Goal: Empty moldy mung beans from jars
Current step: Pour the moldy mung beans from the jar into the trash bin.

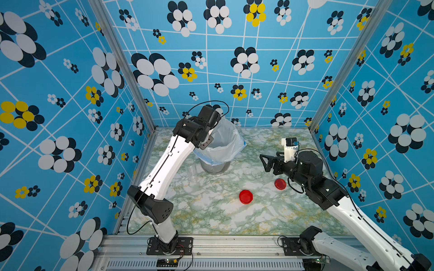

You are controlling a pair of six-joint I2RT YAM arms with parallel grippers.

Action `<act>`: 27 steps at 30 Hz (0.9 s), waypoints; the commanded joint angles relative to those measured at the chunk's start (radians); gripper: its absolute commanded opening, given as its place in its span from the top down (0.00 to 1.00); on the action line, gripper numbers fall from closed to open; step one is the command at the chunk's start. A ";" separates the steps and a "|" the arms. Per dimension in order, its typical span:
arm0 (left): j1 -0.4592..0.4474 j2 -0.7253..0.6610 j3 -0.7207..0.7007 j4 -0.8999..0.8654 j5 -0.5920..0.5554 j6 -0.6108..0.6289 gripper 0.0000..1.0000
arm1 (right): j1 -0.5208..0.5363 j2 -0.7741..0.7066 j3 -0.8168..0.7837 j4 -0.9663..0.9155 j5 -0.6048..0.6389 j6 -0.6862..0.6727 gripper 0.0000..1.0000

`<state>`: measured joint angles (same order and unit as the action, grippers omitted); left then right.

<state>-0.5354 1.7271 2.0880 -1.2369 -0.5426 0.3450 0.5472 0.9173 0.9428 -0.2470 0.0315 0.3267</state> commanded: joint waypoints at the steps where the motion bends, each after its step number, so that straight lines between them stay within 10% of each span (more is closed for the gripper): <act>1: -0.022 -0.012 -0.017 0.025 -0.193 0.096 0.71 | 0.000 -0.009 -0.006 0.032 -0.027 0.008 0.01; 11: -0.074 0.044 -0.113 0.196 -0.464 0.407 0.71 | 0.000 -0.050 -0.005 -0.014 -0.019 -0.011 0.01; 27: -0.108 0.035 -0.157 0.378 -0.578 0.748 0.68 | 0.000 -0.067 -0.025 -0.009 -0.034 -0.013 0.01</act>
<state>-0.6373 1.7977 1.9629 -0.9039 -1.0637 1.0290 0.5472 0.8658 0.9241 -0.2558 0.0086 0.3264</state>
